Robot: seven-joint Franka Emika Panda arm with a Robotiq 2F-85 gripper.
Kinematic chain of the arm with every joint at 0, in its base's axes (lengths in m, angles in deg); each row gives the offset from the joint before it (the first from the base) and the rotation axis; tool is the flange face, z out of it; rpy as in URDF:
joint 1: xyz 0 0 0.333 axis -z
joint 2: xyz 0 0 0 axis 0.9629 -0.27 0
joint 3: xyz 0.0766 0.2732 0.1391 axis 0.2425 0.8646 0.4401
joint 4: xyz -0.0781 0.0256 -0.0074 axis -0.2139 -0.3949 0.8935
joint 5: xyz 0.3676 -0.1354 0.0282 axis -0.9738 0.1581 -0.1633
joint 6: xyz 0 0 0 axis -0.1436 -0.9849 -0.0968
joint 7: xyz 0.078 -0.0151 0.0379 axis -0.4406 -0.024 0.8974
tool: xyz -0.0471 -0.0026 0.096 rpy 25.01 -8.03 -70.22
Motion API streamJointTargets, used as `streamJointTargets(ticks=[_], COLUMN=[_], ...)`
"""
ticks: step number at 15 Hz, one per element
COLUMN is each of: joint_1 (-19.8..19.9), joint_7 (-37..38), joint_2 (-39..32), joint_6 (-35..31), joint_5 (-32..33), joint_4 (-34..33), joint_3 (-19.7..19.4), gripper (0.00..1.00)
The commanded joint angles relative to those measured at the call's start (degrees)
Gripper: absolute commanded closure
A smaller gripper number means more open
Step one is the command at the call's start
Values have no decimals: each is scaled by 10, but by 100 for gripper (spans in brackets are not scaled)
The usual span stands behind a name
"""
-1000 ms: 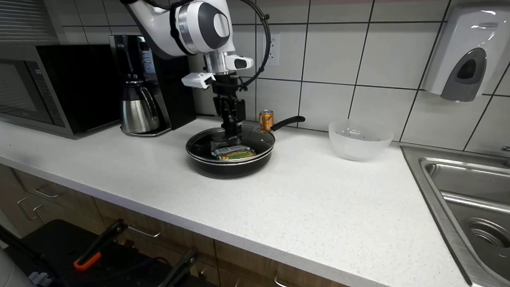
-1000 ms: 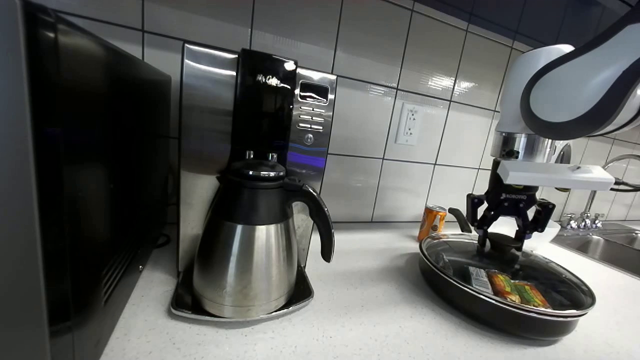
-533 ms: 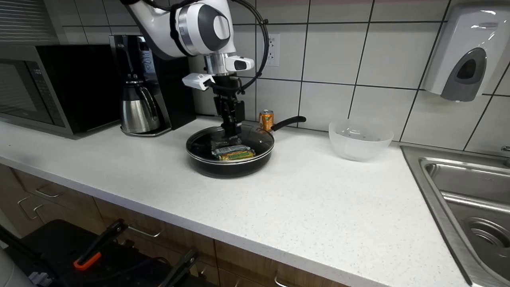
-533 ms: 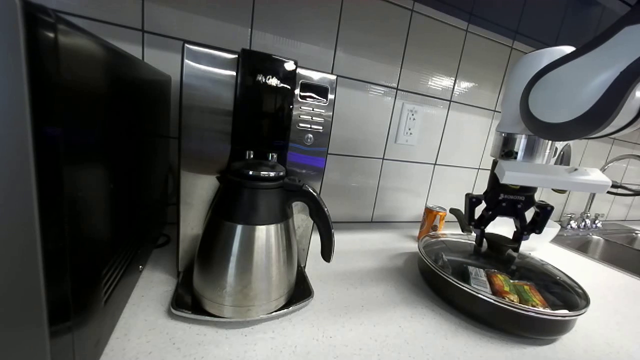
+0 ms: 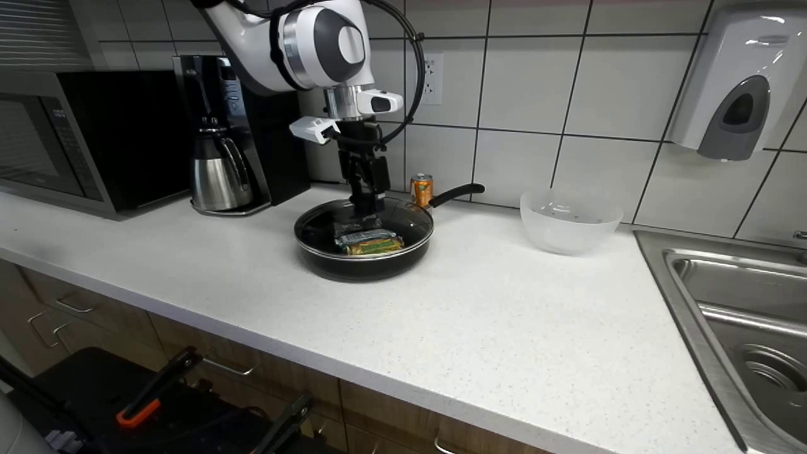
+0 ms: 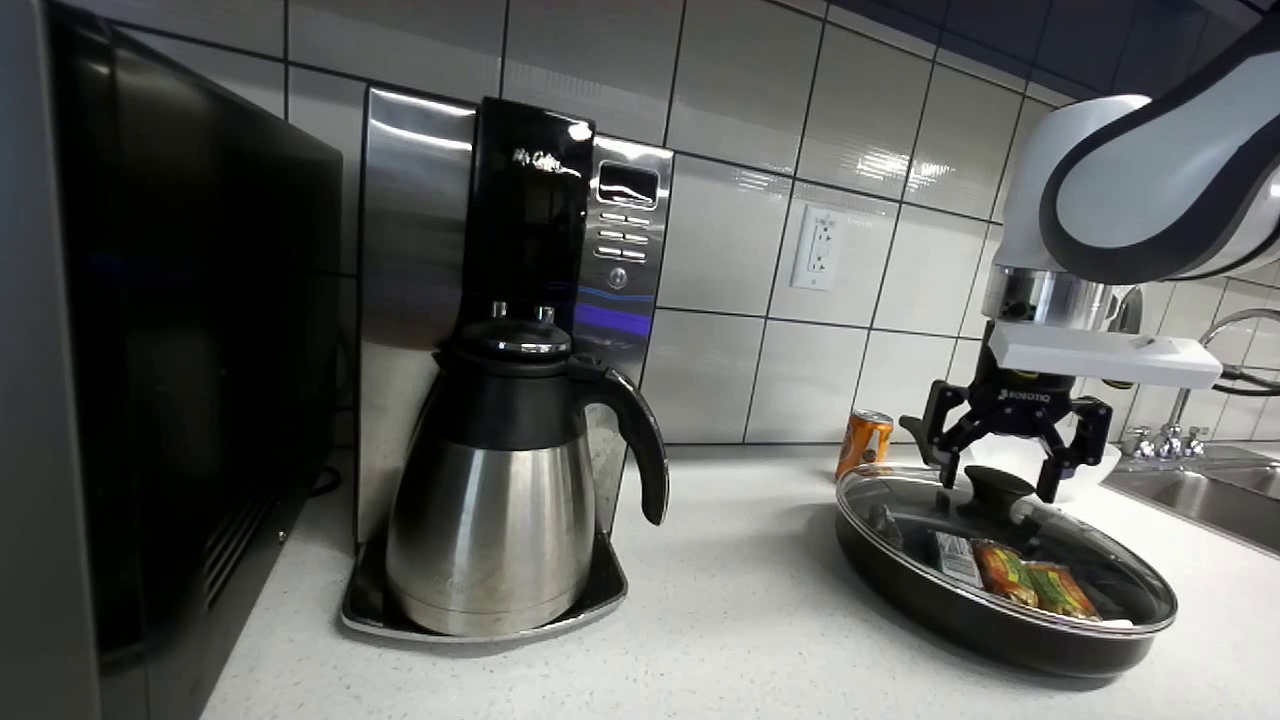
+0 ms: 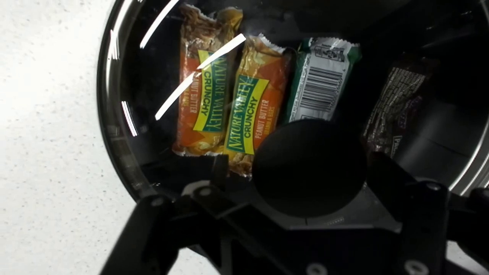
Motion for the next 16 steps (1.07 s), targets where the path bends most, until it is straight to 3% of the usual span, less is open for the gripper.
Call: streamJointTargets(ticks=[1,10,16], joint_1=[5,13,20], joint_7=[13,-29,-109], joint_2=[13,87,161], joint_6=[0,10,33], joint_5=[2,0,-18], joint_4=[3,46,103], joint_3=[2,11,28], gripper=[0,0,0])
